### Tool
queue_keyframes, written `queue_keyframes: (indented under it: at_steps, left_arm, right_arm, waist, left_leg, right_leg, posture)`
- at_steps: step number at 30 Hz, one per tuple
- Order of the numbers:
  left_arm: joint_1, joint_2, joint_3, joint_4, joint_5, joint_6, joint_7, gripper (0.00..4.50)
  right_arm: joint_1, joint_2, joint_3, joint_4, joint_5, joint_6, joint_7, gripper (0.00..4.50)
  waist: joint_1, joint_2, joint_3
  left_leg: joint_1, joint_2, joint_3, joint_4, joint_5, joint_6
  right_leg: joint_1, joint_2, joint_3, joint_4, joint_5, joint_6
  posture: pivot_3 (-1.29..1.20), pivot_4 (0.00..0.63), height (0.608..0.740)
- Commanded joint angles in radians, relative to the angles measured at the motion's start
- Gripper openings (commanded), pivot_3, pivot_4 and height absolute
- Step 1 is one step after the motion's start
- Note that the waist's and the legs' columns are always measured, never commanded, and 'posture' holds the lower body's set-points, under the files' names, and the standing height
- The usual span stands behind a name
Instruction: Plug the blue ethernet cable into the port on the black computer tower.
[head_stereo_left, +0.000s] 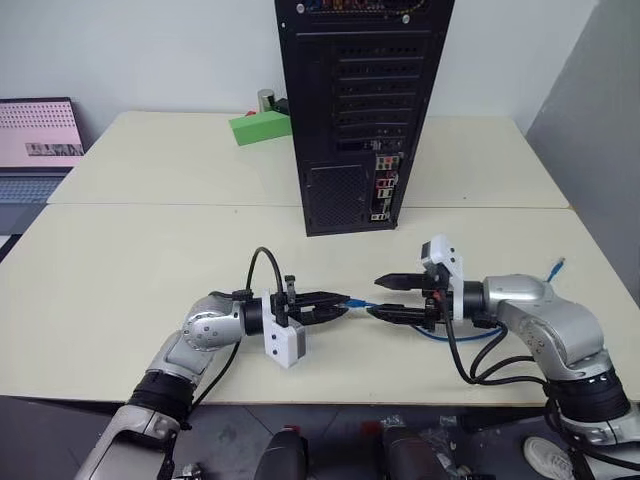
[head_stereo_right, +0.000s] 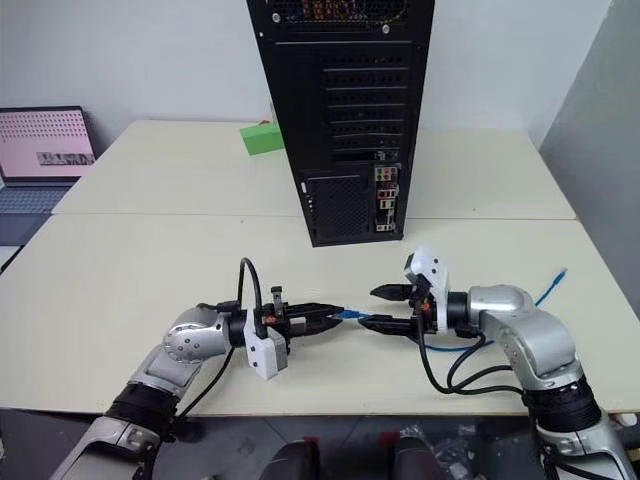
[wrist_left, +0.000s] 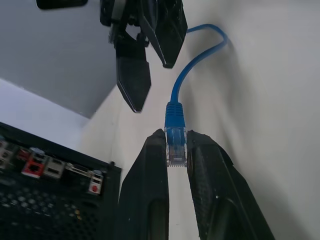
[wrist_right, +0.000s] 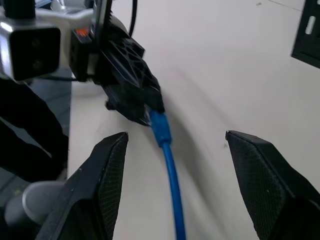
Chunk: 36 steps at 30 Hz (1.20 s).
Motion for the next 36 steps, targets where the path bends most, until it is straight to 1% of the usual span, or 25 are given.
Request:
queue_keyframes:
  at_steps: [1, 4, 9, 11, 12, 14, 15, 18, 19, 20, 21, 24, 30, 31, 32, 36]
  left_arm:
    - [-0.022, 0.008, 0.029, 0.02, 0.061, -0.08, 0.095, 0.27]
    - [-0.033, 0.011, 0.028, 0.031, 0.096, -0.093, 0.146, 0.27]
    - [-0.038, 0.018, 0.024, 0.034, 0.137, -0.102, 0.21, 0.27]
    - [-0.039, 0.02, 0.019, 0.034, 0.147, -0.104, 0.228, 0.27]
    - [-0.039, 0.023, 0.016, 0.031, 0.151, -0.104, 0.234, 0.27]
    - [-0.039, 0.024, 0.01, 0.029, 0.16, -0.106, 0.247, 0.27]
    - [-0.037, 0.024, 0.008, 0.026, 0.164, -0.106, 0.253, 0.27]
    - [-0.035, 0.027, 0.002, 0.021, 0.171, -0.107, 0.268, 0.27]
    - [-0.034, 0.028, -0.001, 0.02, 0.172, -0.106, 0.273, 0.27]
    - [-0.034, 0.03, -0.003, 0.02, 0.173, -0.106, 0.278, 0.27]
    - [-0.033, 0.032, -0.005, 0.017, 0.176, -0.107, 0.282, 0.27]
    - [-0.03, 0.037, -0.013, 0.012, 0.177, -0.107, 0.293, 0.27]
    - [-0.017, 0.035, -0.015, 0.002, 0.162, -0.095, 0.313, 0.27]
    - [-0.01, 0.041, -0.03, -0.002, 0.134, -0.077, 0.295, 0.27]
    - [-0.001, 0.046, -0.044, -0.008, 0.105, -0.056, 0.277, 0.83]
    - [0.027, 0.055, -0.06, -0.032, 0.008, 0.044, 0.232, 1.6]
  right_arm:
    - [0.001, 0.026, -0.021, -0.035, 0.054, 0.031, -0.042, 3.3]
    - [-0.005, 0.048, -0.03, -0.032, 0.084, 0.055, -0.064, 3.3]
    - [-0.006, 0.05, -0.026, -0.032, 0.1, 0.065, -0.081, 3.3]
    - [-0.009, 0.054, -0.027, -0.028, 0.105, 0.069, -0.089, 2.93]
    - [-0.008, 0.054, -0.027, -0.03, 0.108, 0.07, -0.093, 2.84]
    - [-0.011, 0.056, -0.028, -0.026, 0.115, 0.072, -0.1, 2.35]
    - [-0.011, 0.056, -0.028, -0.027, 0.118, 0.072, -0.104, 2.21]
    - [-0.015, 0.056, -0.029, -0.024, 0.124, 0.071, -0.111, 1.49]
    - [-0.017, 0.057, -0.03, -0.021, 0.126, 0.071, -0.112, 1.33]
    - [-0.019, 0.055, -0.029, -0.019, 0.126, 0.07, -0.112, 1.04]
    - [-0.02, 0.054, -0.029, -0.018, 0.127, 0.069, -0.112, 0.86]
    - [-0.027, 0.053, -0.029, -0.01, 0.132, 0.071, -0.11, 0.03]
    - [-0.041, 0.047, -0.028, -0.001, 0.144, 0.077, -0.101, 0.0]
    - [-0.044, 0.047, -0.028, 0.0, 0.148, 0.079, -0.1, 0.0]
    - [-0.045, 0.045, -0.029, 0.0, 0.151, 0.081, -0.098, 0.0]
    - [-0.05, 0.037, -0.027, -0.001, 0.149, 0.077, -0.1, 0.0]
  waist:
    - [0.0, 0.0, 0.0]
    - [0.001, 0.0, 0.0]
    - [0.001, 0.0, 0.0]
    - [0.0, 0.0, 0.0]
    - [0.0, 0.0, 0.0]
    - [0.0, 0.0, 0.0]
    - [0.0, 0.0, 0.0]
    - [0.0, 0.0, 0.0]
    - [0.0, 0.0, 0.0]
    - [0.0, 0.0, 0.0]
    - [0.0, 0.0, 0.0]
    - [0.0, 0.0, 0.0]
    - [0.0, 0.0, 0.0]
    - [0.0, 0.0, 0.0]
    - [0.0, 0.0, 0.0]
    - [0.0, 0.0, 0.0]
  left_leg:
    - [0.0, 0.0, 0.0, 0.0, 0.0, 0.0]
    - [0.0, 0.0, 0.0, 0.0, 0.0, 0.0]
    - [0.0, 0.0, 0.0, 0.0, 0.0, 0.0]
    - [0.0, 0.0, 0.0, 0.0, 0.0, 0.0]
    - [0.0, 0.0, 0.0, 0.0, 0.0, 0.0]
    - [0.0, 0.0, 0.0, 0.0, 0.0, 0.0]
    - [0.0, 0.0, 0.0, 0.0, 0.0, 0.0]
    - [0.0, 0.0, 0.0, 0.0, 0.0, 0.0]
    - [0.0, 0.0, 0.0, 0.0, 0.0, 0.0]
    - [0.0, 0.0, 0.0, 0.0, 0.0, 0.0]
    - [0.0, 0.0, 0.0, 0.0, 0.0, 0.0]
    - [0.0, 0.0, 0.0, 0.0, 0.0, 0.0]
    - [0.0, 0.0, 0.0, 0.0, 0.0, 0.0]
    - [0.0, 0.0, 0.0, 0.0, 0.0, 0.0]
    - [0.0, 0.0, 0.0, 0.0, 0.0, 0.0]
    - [0.0, 0.0, 0.0, 0.0, 0.0, 0.0]
  right_leg:
    - [0.0, 0.0, 0.0, 0.0, 0.0, 0.0]
    - [0.0, 0.0, 0.0, 0.0, 0.0, 0.0]
    - [0.0, 0.0, 0.0, 0.0, 0.0, 0.0]
    - [0.0, 0.0, 0.0, 0.0, 0.0, 0.0]
    - [0.0, 0.0, 0.0, 0.0, 0.0, 0.0]
    - [0.0, 0.0, 0.0, 0.0, 0.0, 0.0]
    - [0.0, 0.0, 0.0, 0.0, 0.0, 0.0]
    - [0.0, 0.0, -0.001, 0.0, 0.0, 0.0]
    - [0.0, 0.0, 0.0, 0.0, 0.0, 0.0]
    - [0.0, 0.0, -0.001, 0.0, 0.0, 0.0]
    - [0.0, 0.0, -0.001, 0.0, 0.0, 0.0]
    - [0.0, 0.0, 0.0, 0.0, 0.0, 0.0]
    - [0.0, 0.0, -0.001, 0.0, 0.0, 0.0]
    - [0.0, 0.0, -0.001, 0.0, 0.0, 0.0]
    - [0.0, 0.0, -0.001, 0.0, 0.0, 0.0]
    - [0.0, 0.0, 0.0, 0.0, 0.0, 0.0]
  posture:
    - [0.0, 0.15, 0.74]
    - [0.0, 0.15, 0.74]
    - [0.0, 0.15, 0.74]
    - [0.0, 0.15, 0.74]
    - [0.0, 0.15, 0.74]
    - [0.0, 0.15, 0.74]
    - [0.0, 0.15, 0.74]
    - [0.0, 0.15, 0.74]
    - [0.0, 0.15, 0.74]
    - [0.0, 0.15, 0.74]
    - [0.0, 0.15, 0.74]
    - [0.0, 0.15, 0.74]
    - [0.0, 0.15, 0.74]
    - [0.0, 0.15, 0.74]
    - [0.0, 0.15, 0.74]
    - [0.0, 0.15, 0.74]
